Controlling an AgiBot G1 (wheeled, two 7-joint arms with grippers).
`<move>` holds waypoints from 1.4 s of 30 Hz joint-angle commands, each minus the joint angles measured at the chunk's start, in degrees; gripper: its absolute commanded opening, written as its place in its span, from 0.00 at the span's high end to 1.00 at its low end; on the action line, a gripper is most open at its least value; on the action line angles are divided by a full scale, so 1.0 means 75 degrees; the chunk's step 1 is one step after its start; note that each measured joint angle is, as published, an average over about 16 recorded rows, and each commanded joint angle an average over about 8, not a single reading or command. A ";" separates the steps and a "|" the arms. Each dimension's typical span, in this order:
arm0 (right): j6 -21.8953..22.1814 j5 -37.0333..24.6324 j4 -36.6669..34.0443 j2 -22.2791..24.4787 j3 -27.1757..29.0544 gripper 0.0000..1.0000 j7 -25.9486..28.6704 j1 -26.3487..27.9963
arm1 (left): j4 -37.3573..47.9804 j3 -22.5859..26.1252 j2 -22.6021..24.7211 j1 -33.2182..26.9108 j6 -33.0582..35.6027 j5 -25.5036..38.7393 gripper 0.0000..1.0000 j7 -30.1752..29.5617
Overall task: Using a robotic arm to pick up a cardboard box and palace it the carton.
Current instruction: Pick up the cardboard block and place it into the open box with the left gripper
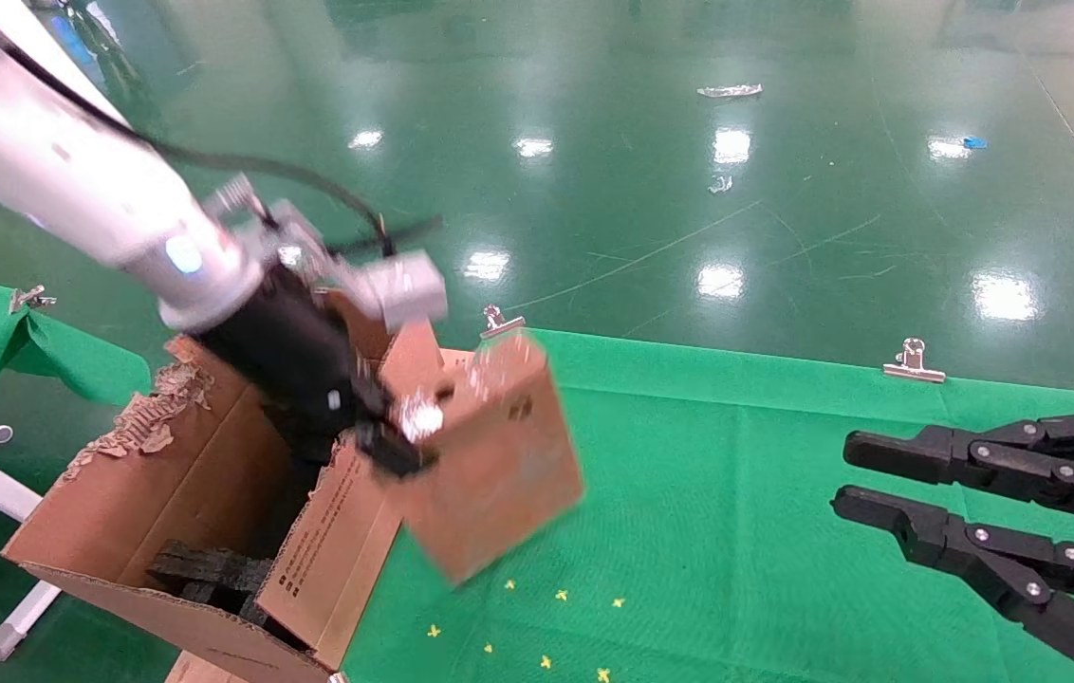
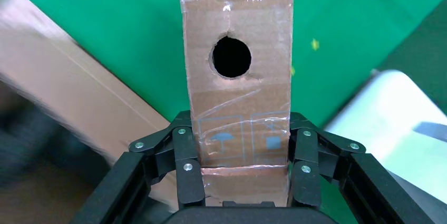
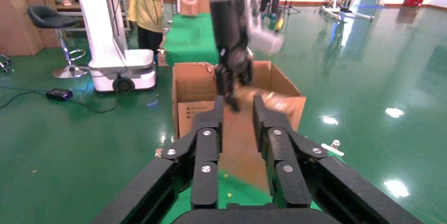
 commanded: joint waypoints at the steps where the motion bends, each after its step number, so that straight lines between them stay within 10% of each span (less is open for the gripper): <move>1: 0.0000 0.0001 0.0000 0.0000 -0.0001 1.00 0.0000 0.0000 | -0.0225 -0.0133 -0.0127 -0.0299 -0.0035 0.0001 1.00 0.0179; 12: 0.0003 0.0004 0.0000 0.0003 -0.0006 1.00 -0.0003 0.0001 | -0.0098 -0.0507 -0.1540 -0.2131 0.0134 0.0811 1.00 0.0636; 24: 0.0005 0.0008 0.0000 0.0005 -0.0012 1.00 -0.0006 0.0003 | 0.1325 -0.0112 -0.3169 -0.1859 -0.0045 0.1356 1.00 -0.0239; 32: 0.0007 0.0011 0.0000 0.0006 -0.0016 0.00 -0.0008 0.0003 | 0.1641 0.0117 -0.3375 -0.0820 -0.0841 0.1076 1.00 -0.0128; 42: 0.0009 0.0014 0.0000 0.0008 -0.0020 0.00 -0.0010 0.0004 | 0.2015 0.0361 -0.3258 0.0200 -0.1502 0.0868 1.00 0.0022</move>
